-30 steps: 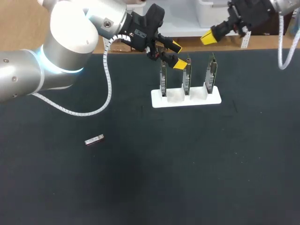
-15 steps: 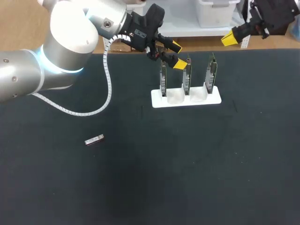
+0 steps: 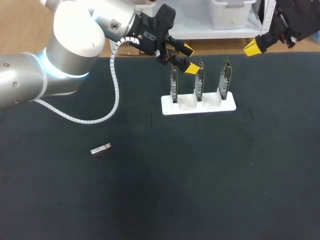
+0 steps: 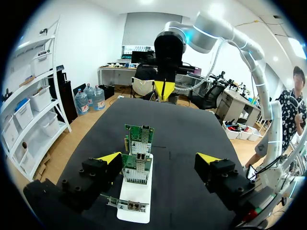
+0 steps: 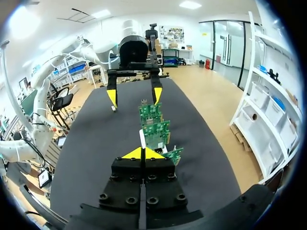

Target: Pick up the optical module with the left hand, and insert it into the network port with the right hand.

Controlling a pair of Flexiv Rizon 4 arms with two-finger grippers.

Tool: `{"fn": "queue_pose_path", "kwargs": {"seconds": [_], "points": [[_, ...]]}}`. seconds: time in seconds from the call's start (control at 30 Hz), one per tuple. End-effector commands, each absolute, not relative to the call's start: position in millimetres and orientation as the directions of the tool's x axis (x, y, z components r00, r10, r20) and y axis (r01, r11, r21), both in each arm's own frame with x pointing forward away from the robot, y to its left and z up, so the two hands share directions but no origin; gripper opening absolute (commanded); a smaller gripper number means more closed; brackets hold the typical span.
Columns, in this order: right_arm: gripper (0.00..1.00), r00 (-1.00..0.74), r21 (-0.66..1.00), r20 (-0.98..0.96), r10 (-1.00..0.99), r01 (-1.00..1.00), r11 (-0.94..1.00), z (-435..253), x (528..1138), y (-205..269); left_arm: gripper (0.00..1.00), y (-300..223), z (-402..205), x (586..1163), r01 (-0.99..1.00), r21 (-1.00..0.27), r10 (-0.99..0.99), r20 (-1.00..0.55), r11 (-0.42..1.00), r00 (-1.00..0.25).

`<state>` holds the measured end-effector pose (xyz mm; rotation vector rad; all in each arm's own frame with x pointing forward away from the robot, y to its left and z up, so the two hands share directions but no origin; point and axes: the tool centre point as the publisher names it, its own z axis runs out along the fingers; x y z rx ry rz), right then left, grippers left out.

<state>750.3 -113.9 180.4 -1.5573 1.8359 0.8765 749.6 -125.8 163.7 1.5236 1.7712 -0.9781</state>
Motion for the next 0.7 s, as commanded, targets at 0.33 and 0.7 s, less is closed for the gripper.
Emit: {"fn": "queue_pose_path", "kwargs": {"seconds": [0.33, 0.7], "points": [[0.0, -0.187, 0.187, -0.779, -0.598, -0.98, 0.064, 172.3, 754.9, -118.4, 1.0, -127.0, 164.1, 751.9, 0.986, -0.151, 0.549, -0.819, 0.068, -0.163], [0.0, -0.164, 0.203, -0.772, -0.615, -0.979, 0.006, 166.8, 774.5, -115.1, 1.0, -127.0, 164.1, 751.9, 0.986, -0.151, 0.549, -0.819, 0.068, -0.163]]}}
